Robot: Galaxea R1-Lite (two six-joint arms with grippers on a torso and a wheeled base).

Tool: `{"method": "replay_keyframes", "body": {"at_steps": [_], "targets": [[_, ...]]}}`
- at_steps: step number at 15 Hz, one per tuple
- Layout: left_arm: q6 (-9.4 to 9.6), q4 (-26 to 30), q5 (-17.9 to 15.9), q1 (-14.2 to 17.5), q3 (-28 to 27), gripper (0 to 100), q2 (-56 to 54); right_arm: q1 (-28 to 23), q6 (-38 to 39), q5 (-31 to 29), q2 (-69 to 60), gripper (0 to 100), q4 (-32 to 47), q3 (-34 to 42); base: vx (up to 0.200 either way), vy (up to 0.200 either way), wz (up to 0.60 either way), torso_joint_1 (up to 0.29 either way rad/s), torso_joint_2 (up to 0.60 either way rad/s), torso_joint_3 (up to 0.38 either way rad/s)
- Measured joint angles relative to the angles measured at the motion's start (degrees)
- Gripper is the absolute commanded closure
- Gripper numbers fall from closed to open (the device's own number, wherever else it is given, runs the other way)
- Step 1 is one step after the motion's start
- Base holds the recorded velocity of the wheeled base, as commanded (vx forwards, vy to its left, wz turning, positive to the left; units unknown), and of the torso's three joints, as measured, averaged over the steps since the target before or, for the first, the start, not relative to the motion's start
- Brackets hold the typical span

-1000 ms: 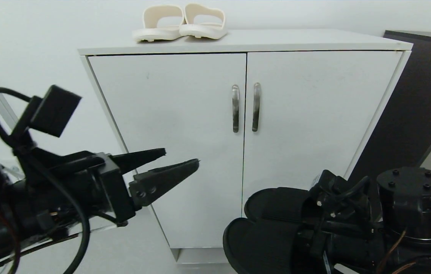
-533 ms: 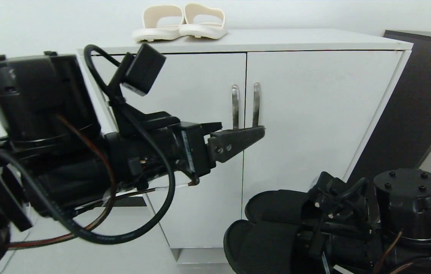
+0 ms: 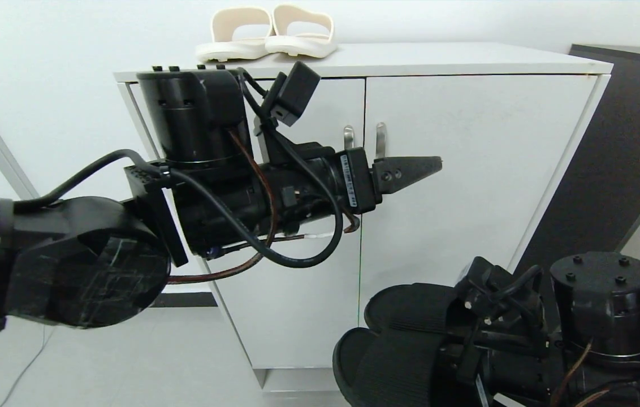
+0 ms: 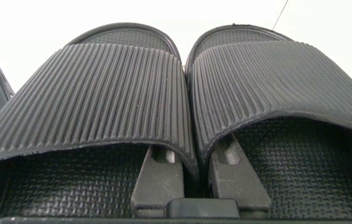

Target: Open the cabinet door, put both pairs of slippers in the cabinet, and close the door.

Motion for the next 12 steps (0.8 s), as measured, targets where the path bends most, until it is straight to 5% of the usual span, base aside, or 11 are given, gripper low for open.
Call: {"method": "replay_keyframes", "body": {"at_steps": [5,12], "targets": [[0.24,0.5,6.1,0.5,-0.7,0,1.0,-0.7,0.0,0.0,0.2,100,0.0,-0.1,0.000,0.000,0.00,0.000,0.00,0.000],[0.63,0.7,7.8,2.4,-2.5,0,3.2,-0.7,-0.4,0.1,0.6,100,0.0,0.0,0.000,0.000,0.00,0.000,0.00,0.000]]}}
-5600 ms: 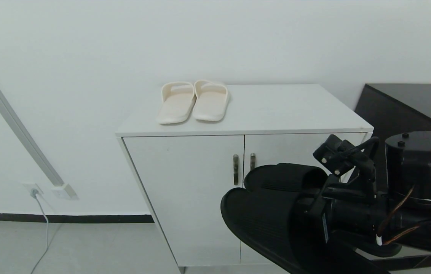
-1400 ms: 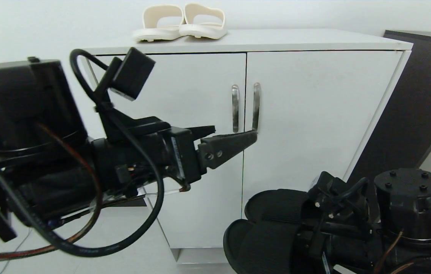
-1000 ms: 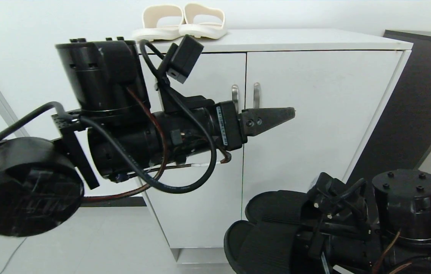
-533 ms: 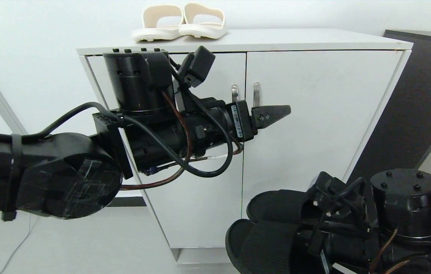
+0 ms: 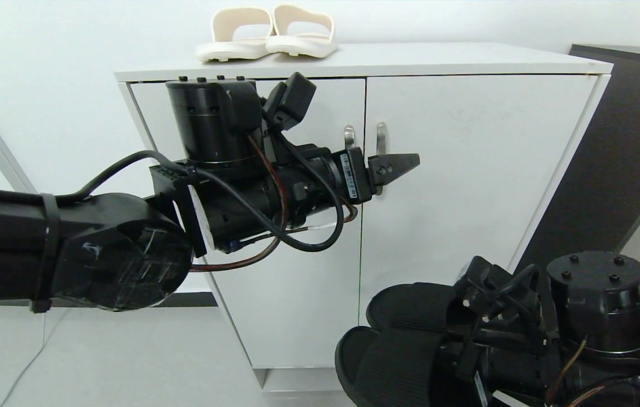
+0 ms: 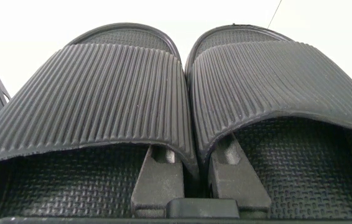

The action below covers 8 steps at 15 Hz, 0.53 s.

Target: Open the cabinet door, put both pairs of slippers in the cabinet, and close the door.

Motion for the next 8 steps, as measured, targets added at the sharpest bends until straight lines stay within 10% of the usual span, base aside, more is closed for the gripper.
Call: {"method": "replay_keyframes", "body": {"at_steps": [8], "targets": [[0.16,1.4,2.4,0.2,-5.8,0,4.8,0.0,0.0,0.0,0.3,100,0.0,0.1,0.000,0.000,0.00,0.000,0.00,0.000]]}}
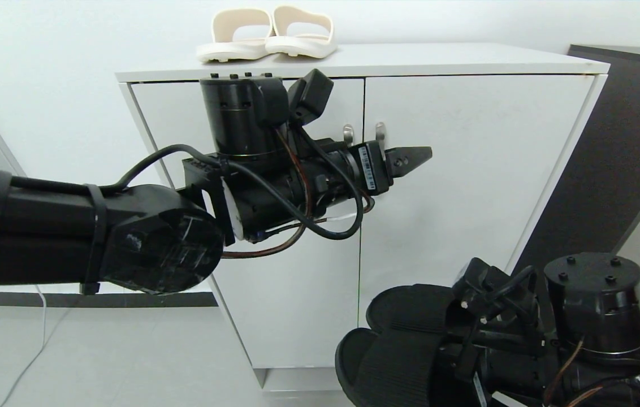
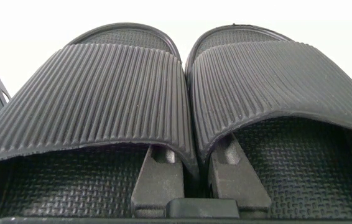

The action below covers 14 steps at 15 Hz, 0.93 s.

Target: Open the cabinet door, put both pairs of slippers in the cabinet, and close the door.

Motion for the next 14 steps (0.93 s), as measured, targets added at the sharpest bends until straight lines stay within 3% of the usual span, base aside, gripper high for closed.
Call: {"method": "replay_keyframes", "body": {"at_steps": [2,6,7,14], "targets": [[0.15,2.9,1.5,0.0,-2.6,0,1.1,0.0,0.0,0.0,0.0,100,0.0,0.0,0.000,0.000,0.00,0.000,0.00,0.000],[0.41,3.2,1.9,0.0,-5.2,0,3.0,0.0,0.0,0.0,0.0,100,0.0,0.0,0.000,0.000,0.00,0.000,0.00,0.000],[0.41,3.1,1.9,-0.1,-5.2,100,3.1,0.0,0.0,0.0,0.0,100,0.0,0.0,0.000,0.000,0.00,0.000,0.00,0.000],[0.61,2.8,2.2,-0.4,-4.0,100,2.6,0.1,0.0,2.6,-0.1,100,-2.2,1.5,0.000,0.000,0.00,0.000,0.00,0.000]]}}
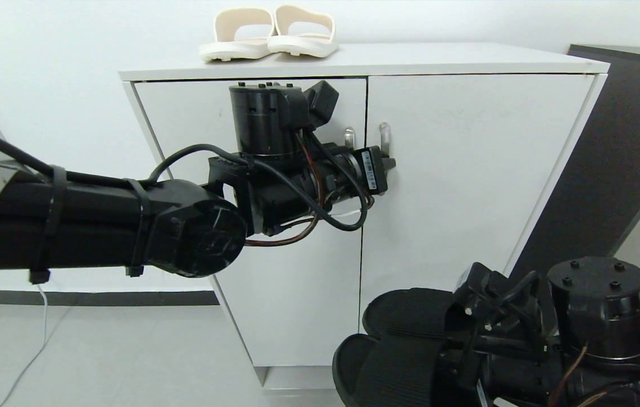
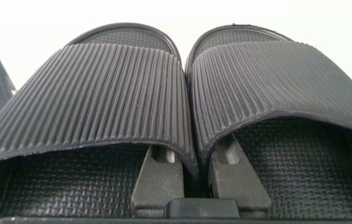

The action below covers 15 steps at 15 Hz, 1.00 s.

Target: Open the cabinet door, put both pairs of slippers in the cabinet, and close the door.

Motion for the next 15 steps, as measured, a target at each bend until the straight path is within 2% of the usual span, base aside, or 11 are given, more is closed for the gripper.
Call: {"method": "replay_keyframes", "body": {"at_steps": [6,15], "targets": [[-0.41,-0.1,-0.5,-1.3,6.4,100,-4.8,0.0,0.0,4.0,-0.2,100,-1.6,1.9,0.000,0.000,0.00,0.000,0.00,0.000],[-0.15,-0.1,-0.3,-5.6,15.4,100,-15.6,1.2,-0.5,8.3,-1.7,100,-1.9,3.6,0.000,0.000,0.00,0.000,0.00,0.000]]}}
